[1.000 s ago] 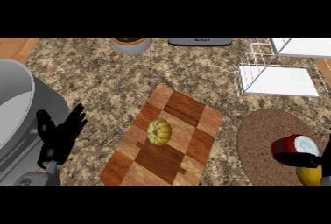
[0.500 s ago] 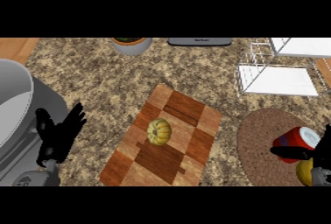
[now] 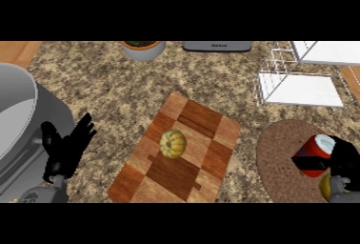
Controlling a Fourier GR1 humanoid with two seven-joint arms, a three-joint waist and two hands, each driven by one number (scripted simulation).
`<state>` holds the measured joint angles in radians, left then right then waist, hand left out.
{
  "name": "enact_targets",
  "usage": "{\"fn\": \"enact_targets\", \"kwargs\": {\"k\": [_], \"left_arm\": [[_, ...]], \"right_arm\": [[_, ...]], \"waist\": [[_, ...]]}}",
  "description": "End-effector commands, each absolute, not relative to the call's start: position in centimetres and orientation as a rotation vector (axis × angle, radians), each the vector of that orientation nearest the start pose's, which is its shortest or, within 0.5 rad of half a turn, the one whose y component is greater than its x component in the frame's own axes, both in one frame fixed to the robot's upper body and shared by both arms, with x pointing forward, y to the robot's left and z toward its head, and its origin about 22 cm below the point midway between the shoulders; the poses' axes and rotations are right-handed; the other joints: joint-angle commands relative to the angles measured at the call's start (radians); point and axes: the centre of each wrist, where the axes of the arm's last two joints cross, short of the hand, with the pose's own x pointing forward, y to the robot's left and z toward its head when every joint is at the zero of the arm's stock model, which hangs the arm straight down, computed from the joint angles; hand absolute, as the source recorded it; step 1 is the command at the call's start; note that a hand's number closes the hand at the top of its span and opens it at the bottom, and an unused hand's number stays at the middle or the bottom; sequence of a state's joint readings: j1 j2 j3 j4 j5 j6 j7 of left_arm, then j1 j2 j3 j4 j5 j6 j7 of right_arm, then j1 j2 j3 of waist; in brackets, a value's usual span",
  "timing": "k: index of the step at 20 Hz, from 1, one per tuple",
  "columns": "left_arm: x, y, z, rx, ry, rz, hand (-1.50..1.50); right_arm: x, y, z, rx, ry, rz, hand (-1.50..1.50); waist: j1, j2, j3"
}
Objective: Pick the can from the placemat and place it in the tiered shelf
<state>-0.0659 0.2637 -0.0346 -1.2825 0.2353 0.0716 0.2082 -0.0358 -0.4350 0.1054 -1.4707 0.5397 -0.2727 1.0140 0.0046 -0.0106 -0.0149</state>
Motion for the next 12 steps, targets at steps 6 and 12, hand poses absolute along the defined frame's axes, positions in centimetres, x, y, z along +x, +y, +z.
{"fn": "enact_targets", "kwargs": {"k": [6, 12], "left_arm": [[23.8, 29.3, -2.7, 0.088, -1.121, 0.032, 0.0], [25.8, 28.4, -2.3, 0.047, -1.125, 0.004, 0.0]], "right_arm": [[25.2, -29.6, -0.2, -0.9, -0.711, 0.303, 1.5], [25.5, -22.8, 2.0, -0.555, -1.061, 0.932, 1.5]], "waist": [[0.011, 0.01, 0.016], [0.05, 0.019, 0.018]]}}
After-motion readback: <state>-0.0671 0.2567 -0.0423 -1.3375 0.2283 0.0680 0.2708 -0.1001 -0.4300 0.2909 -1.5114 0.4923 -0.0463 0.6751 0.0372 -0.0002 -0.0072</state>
